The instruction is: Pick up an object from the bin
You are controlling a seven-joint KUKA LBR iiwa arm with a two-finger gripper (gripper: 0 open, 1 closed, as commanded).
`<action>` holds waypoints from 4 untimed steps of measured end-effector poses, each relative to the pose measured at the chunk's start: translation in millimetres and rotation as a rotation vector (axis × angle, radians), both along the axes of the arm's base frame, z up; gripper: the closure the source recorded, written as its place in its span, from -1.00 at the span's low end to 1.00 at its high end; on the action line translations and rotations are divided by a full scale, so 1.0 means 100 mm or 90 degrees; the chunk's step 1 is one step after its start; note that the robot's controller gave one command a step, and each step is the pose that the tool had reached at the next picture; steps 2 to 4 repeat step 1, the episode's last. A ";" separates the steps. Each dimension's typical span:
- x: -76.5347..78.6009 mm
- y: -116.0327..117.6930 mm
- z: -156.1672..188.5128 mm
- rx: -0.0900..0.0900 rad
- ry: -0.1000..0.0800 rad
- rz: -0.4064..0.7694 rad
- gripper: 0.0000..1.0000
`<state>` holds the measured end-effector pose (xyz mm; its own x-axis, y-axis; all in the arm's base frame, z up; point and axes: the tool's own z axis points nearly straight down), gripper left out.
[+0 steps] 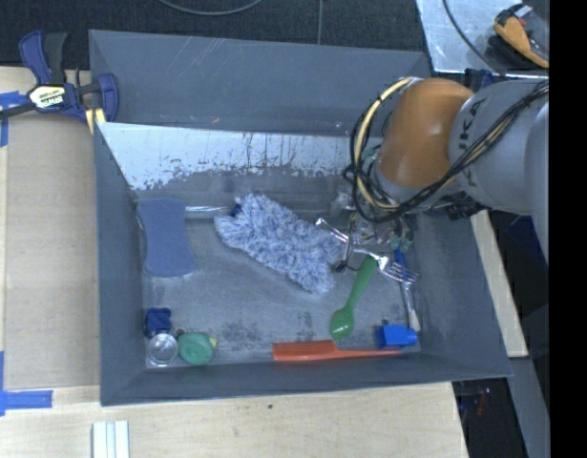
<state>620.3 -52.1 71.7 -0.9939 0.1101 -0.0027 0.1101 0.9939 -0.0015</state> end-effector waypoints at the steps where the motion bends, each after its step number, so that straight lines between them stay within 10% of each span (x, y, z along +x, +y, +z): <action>1: -0.15 0.17 0.01 0.000 -0.005 -0.136 1.00; 4: -0.15 0.17 0.01 0.000 -0.005 -0.136 1.00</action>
Offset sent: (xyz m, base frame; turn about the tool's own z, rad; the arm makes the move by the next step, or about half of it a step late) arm 0.0000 0.0000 0.0000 0.0000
